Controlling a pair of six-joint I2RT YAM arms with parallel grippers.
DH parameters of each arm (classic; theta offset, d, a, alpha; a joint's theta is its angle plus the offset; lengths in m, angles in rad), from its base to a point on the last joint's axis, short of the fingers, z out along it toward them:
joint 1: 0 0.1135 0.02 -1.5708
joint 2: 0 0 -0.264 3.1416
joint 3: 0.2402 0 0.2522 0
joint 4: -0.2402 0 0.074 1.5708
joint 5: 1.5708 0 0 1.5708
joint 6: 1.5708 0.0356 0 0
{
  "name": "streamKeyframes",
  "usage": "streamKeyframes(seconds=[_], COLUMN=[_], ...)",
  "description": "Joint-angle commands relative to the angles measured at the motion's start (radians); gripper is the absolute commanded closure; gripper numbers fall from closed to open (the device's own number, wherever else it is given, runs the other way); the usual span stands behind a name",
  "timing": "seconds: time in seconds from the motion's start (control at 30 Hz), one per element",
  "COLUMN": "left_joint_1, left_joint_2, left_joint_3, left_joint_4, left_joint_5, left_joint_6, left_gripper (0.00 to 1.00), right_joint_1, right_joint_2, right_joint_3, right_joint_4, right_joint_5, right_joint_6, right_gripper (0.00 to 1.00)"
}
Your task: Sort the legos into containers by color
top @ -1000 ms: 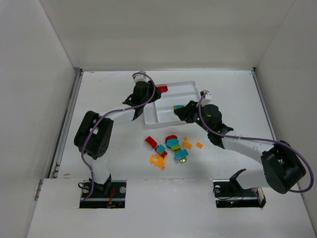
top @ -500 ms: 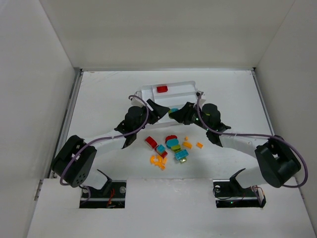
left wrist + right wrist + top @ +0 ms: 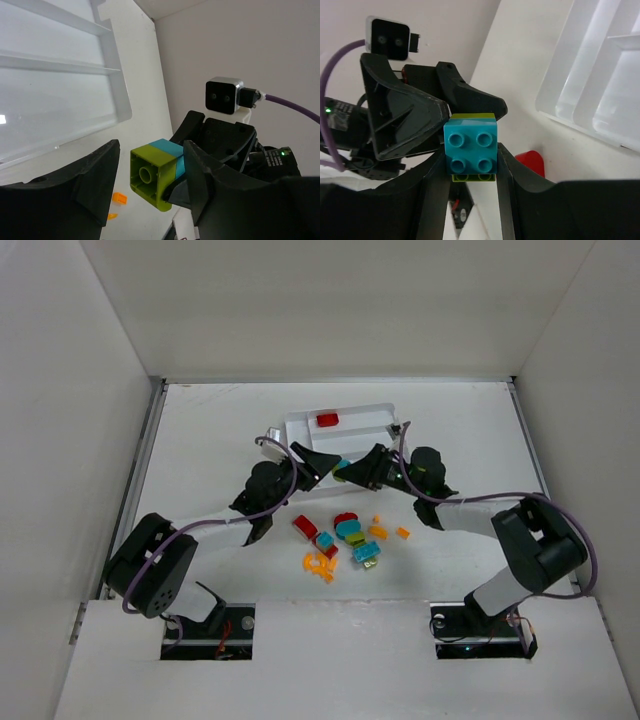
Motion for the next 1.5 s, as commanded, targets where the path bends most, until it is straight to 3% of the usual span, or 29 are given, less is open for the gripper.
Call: streamKeyframes(seconds=[0.0, 0.43, 0.8, 1.13, 1.47], left_joint_1=[0.007, -0.029, -0.039, -0.039, -0.038], left_joint_2=[-0.015, -0.019, -0.041, -0.011, 0.015], left_joint_3=[-0.018, -0.032, -0.082, -0.072, -0.070], left_joint_4=[0.079, 0.119, 0.185, 0.248, 0.308], left_joint_5=[0.008, 0.007, -0.013, -0.025, -0.042], left_joint_6=[-0.014, -0.029, -0.035, -0.051, -0.072], left_gripper=[0.50, 0.58, 0.49, 0.59, 0.77], right_joint_1=[-0.024, -0.040, -0.072, -0.066, -0.064], right_joint_2=[0.019, 0.079, 0.164, 0.212, 0.218], right_joint_3=[-0.018, -0.019, -0.027, -0.004, 0.004], right_joint_4=[0.218, 0.319, 0.505, 0.557, 0.557], right_joint_5=[-0.074, -0.114, -0.159, -0.194, -0.208], right_joint_6=[0.106, 0.209, 0.377, 0.430, 0.439], right_gripper=[0.68, 0.67, 0.66, 0.65, 0.59])
